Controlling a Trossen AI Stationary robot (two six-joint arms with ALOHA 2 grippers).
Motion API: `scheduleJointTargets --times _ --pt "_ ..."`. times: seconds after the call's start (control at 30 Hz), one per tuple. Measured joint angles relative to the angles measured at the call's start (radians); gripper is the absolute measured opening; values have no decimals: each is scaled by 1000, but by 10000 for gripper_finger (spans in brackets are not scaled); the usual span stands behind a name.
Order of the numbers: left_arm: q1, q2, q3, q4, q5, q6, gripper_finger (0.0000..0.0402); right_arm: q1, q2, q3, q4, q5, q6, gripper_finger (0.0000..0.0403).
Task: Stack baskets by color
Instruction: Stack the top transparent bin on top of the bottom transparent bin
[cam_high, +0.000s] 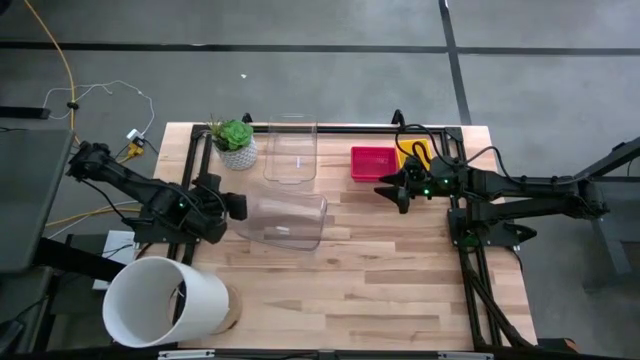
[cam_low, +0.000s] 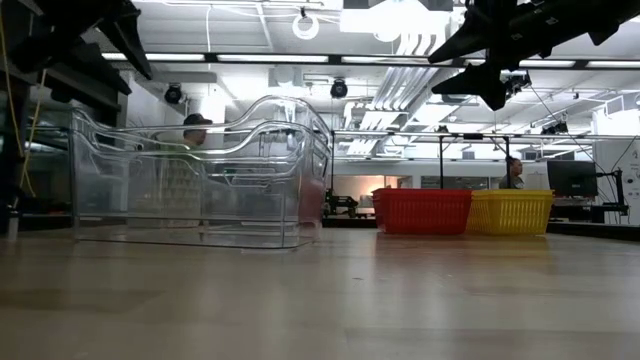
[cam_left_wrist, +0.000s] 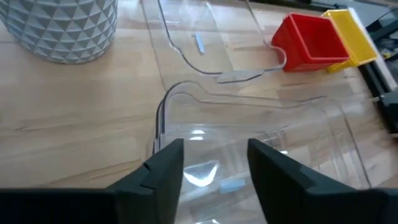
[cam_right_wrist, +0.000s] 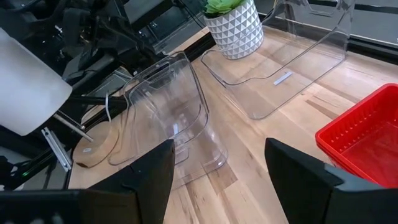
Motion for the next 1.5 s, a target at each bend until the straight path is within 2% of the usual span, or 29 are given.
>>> scheduleJointTargets --times 0.13,0.23,0.33,0.43,0.5,0.6,0.7,0.77,0.83,0.93,1.07,1.13,1.33,1.5 --pt "0 -44 37 1 -59 63 198 0 0 0 11 -7 9 236" --pt "6 -72 86 22 -146 173 215 0 0 0 52 -8 26 236" --pt "39 -92 135 86 -198 349 222 0 0 0 116 -8 26 236" --pt "100 -110 158 243 -182 610 224 0 0 0 197 -8 27 236" --pt "147 -119 158 404 -109 827 224 0 0 0 260 -8 27 236" --pt "232 -120 158 609 70 1149 223 0 0 0 345 -8 27 236" --pt "326 -113 158 746 236 1355 223 0 0 0 404 -7 27 236" --pt "397 -100 158 785 307 1440 223 0 0 0 429 6 27 236" --pt "472 -98 130 834 359 1468 223 0 0 0 449 25 30 236" --pt "581 -105 33 1008 487 1447 223 -1 1 16 442 66 63 236" --pt "680 -107 -104 1246 656 1378 223 -1 27 107 325 85 29 236" --pt "708 -108 -138 1326 718 1364 223 -3 52 168 280 58 -2 236" --pt "714 -110 -154 1381 913 1499 223 -20 134 325 241 -142 -145 236" --pt "669 -112 -154 1350 933 1521 223 9 183 365 190 -133 -239 236"
